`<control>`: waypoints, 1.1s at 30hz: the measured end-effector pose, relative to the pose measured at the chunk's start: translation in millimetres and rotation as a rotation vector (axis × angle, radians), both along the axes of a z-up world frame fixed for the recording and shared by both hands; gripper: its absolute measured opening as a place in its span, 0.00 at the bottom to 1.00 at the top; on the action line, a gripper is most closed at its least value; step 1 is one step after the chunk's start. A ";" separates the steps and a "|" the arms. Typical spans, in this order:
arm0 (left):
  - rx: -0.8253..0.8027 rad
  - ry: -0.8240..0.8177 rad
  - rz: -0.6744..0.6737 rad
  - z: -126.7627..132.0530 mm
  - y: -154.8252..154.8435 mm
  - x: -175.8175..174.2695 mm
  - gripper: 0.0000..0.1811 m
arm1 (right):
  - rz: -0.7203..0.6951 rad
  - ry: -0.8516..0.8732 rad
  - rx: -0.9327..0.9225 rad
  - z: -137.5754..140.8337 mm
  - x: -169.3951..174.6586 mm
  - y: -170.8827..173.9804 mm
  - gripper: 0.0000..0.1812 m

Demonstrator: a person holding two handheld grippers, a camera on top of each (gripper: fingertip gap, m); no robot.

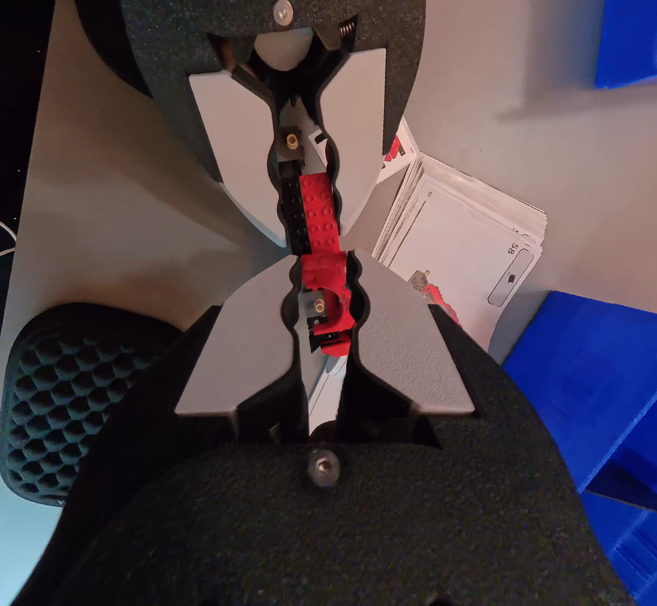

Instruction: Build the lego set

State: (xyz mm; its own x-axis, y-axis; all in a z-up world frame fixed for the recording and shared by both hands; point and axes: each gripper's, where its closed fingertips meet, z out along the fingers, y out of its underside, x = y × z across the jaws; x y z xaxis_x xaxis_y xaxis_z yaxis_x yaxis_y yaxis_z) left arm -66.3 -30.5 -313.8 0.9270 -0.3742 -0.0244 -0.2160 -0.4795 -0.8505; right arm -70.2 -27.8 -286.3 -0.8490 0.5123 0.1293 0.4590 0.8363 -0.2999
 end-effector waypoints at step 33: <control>-0.002 -0.003 -0.003 -0.2 -0.2 0.5 0.16 | -0.004 -0.014 -0.008 -5.5 2.7 0.5 0.15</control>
